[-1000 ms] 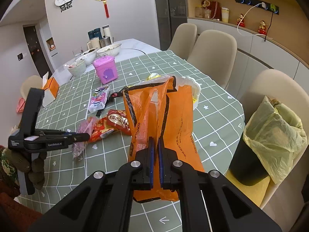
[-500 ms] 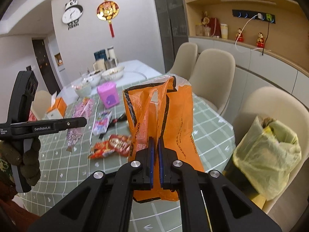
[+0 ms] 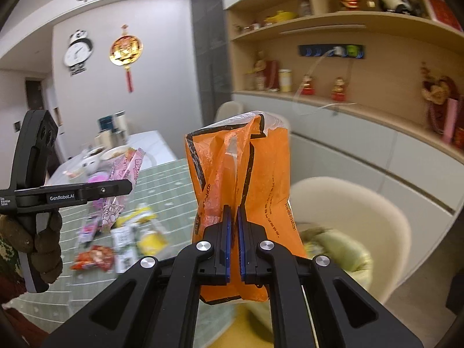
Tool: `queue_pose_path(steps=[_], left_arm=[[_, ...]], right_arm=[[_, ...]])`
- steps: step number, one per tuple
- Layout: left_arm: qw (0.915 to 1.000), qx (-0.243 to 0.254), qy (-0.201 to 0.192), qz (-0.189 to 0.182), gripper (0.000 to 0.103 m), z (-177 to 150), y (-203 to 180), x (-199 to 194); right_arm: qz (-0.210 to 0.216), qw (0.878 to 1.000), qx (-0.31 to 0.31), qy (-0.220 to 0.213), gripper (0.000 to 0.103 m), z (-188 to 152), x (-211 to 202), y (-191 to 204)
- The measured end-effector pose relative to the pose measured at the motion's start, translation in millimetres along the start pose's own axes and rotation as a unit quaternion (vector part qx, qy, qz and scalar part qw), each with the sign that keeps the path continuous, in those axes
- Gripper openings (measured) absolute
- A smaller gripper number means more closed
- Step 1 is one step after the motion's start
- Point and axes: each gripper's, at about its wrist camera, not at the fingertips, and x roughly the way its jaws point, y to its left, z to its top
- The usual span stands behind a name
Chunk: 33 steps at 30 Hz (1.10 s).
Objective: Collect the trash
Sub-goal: 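Carry the pink wrapper and orange bag over the trash bag, then open the left tool while the right opens, dropping both items into the bag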
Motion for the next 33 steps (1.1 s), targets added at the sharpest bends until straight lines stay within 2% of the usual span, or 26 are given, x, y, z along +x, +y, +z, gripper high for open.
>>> queue_pose_path(steps=[4, 9, 13, 16, 18, 20, 24, 29, 31, 33], left_arm=[[0.9989, 0.029, 0.03, -0.022, 0.013, 13, -37, 54], [0.9948, 0.054, 0.068, -0.053, 0.013, 13, -81, 123], [0.9909, 0.056, 0.101, -0.069, 0.013, 8, -102, 178], [0.9863, 0.048, 0.136, -0.08, 0.013, 1, -112, 215], [0.9824, 0.054, 0.156, -0.088, 0.023, -7, -118, 234], [0.981, 0.068, 0.169, -0.067, 0.037, -11, -123, 249], [0.9847, 0.041, 0.163, -0.046, 0.045, -13, -110, 245], [0.9893, 0.0, 0.145, -0.019, 0.047, -10, -78, 212], [0.9905, -0.016, 0.136, -0.008, 0.047, -10, -66, 197], [0.9916, -0.024, 0.127, 0.005, 0.049, -13, -56, 182]], right_arm=[[-0.034, 0.999, 0.034, -0.003, 0.006, -9, -1, -59], [-0.063, 0.997, 0.054, 0.007, 0.006, -20, -1, -111], [-0.081, 0.994, 0.068, 0.019, 0.006, -30, 3, -146], [-0.08, 0.992, 0.09, 0.03, 0.006, -37, 9, -167], [-0.079, 0.992, 0.097, 0.036, 0.006, -42, 13, -177], [-0.074, 0.991, 0.102, 0.041, 0.006, -45, 20, -183], [-0.053, 0.992, 0.107, 0.048, 0.006, -46, 38, -184], [-0.002, 0.993, 0.099, 0.063, 0.006, -38, 77, -169], [0.034, 0.991, 0.096, 0.09, 0.006, -38, 108, -160], [0.052, 0.986, 0.084, 0.131, 0.006, -46, 137, -149]])
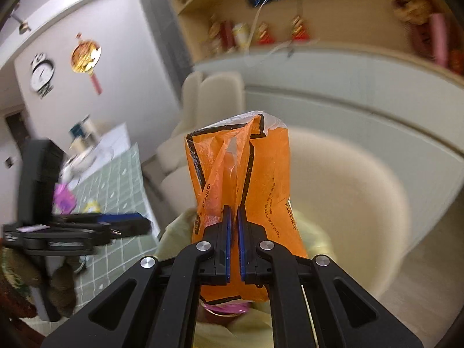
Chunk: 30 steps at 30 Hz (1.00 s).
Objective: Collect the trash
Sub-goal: 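Open the left tool while the right opens, dropping both items into the bag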
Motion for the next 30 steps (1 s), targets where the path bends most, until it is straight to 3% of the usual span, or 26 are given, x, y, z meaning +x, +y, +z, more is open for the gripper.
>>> queue_pose_path(steps=[5, 12, 19, 22, 30], left_arm=[[0.9983, -0.004, -0.042, 0.041, 0.052, -18, 23, -42], [0.9948, -0.068, -0.054, 0.052, 0.053, -42, 63, -72], [0.9942, -0.072, -0.057, 0.055, 0.053, -63, 77, -100], [0.9939, -0.072, -0.059, 0.06, 0.053, -69, 83, -113], [0.9921, -0.078, -0.059, 0.079, 0.054, -104, 114, -167]], right_arm=[[-0.005, 0.993, -0.032, 0.118, 0.006, -23, 62, 8], [-0.009, 0.984, 0.019, 0.175, 0.006, -50, 80, -6], [-0.041, 0.991, 0.012, 0.123, 0.01, -52, 53, 9], [-0.056, 0.993, 0.009, 0.106, 0.034, -55, 41, 17], [-0.121, 0.991, 0.032, 0.049, 0.036, -69, -3, 38]])
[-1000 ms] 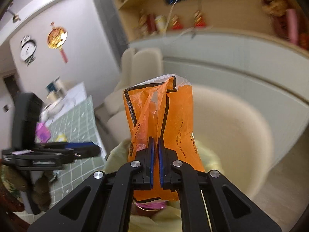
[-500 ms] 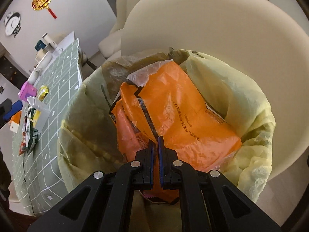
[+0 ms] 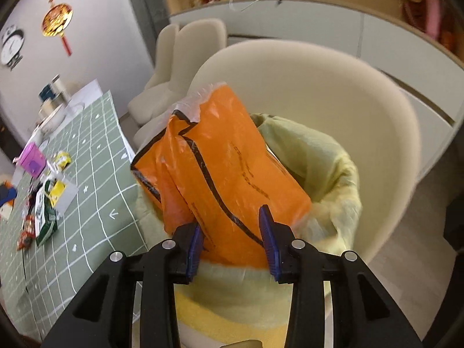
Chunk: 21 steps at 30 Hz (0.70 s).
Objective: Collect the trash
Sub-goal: 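Open the left tool while the right opens, dropping both items into the bag, then move both open tools back over the snacks on the table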
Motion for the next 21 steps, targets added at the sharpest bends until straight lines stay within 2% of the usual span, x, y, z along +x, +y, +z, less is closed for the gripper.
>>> queue_pose_path(steps=[2, 7, 10, 12, 19, 21], left_arm=[[1.0, -0.006, 0.001, 0.006, 0.054, -6, 16, -11], [0.9993, -0.031, 0.002, 0.02, 0.054, -25, 56, -34], [0.9993, -0.033, -0.008, 0.016, 0.054, -34, 72, -48], [0.9991, -0.03, -0.013, 0.028, 0.054, -39, 81, -53], [0.9974, -0.055, -0.016, 0.045, 0.054, -61, 127, -75], [0.9966, -0.056, -0.018, 0.058, 0.054, -68, 144, -83]], right_arm=[[-0.026, 1.0, 0.008, -0.008, 0.037, -6, -10, 2], [-0.056, 0.997, 0.042, -0.023, 0.041, -18, -33, 6], [-0.058, 0.997, 0.037, -0.042, 0.041, -25, -50, 13], [-0.067, 0.995, 0.028, -0.063, 0.041, -30, -65, 23], [-0.028, 0.989, 0.023, -0.145, 0.041, -43, -110, 81], [-0.013, 0.988, 0.016, -0.154, 0.042, -45, -117, 99]])
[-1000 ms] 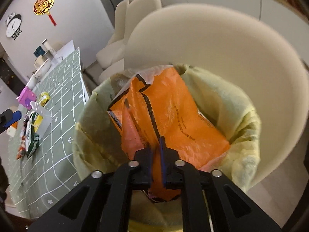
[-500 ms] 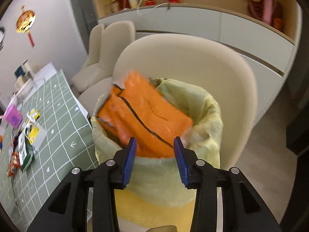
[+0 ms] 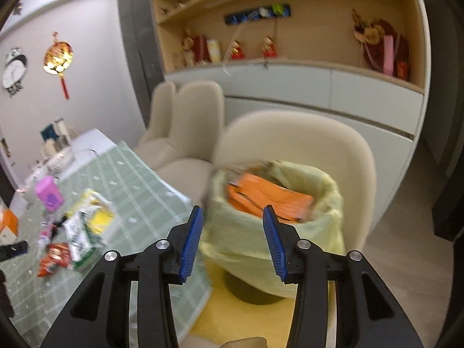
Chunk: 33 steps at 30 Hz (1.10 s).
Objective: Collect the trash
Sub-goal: 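Move both open tools back over the snacks on the table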
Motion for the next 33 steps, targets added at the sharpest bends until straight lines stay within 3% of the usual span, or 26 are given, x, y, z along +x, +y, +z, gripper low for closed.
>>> queue_pose_path(steps=[3, 8, 15, 17, 24, 28, 33], left_arm=[[0.9998, -0.009, -0.009, 0.015, 0.054, -3, 27, -10], [0.9989, -0.022, -0.015, 0.039, 0.054, 2, 77, -17], [0.9975, -0.063, -0.008, 0.03, 0.054, 10, 123, -6], [0.9978, -0.061, -0.002, 0.024, 0.054, 12, 127, 0], [0.998, -0.057, -0.014, 0.02, 0.054, 14, 142, -4], [0.9976, -0.067, -0.012, 0.011, 0.054, 5, 154, -10], [0.9984, -0.056, 0.001, 0.003, 0.054, -6, 159, -10]], right_arm=[[0.03, 1.0, -0.007, -0.006, 0.048, -2, -6, 32], [0.105, 0.993, -0.012, 0.044, 0.049, -9, 5, 85], [0.144, 0.984, -0.056, 0.089, 0.049, -42, 22, 153], [0.168, 0.976, -0.057, 0.125, 0.048, -54, 35, 172], [0.247, 0.945, -0.124, 0.173, 0.046, -87, 71, 266], [0.243, 0.931, -0.209, 0.177, 0.046, -103, 95, 320], [0.23, 0.925, -0.25, 0.168, 0.046, -97, 126, 342]])
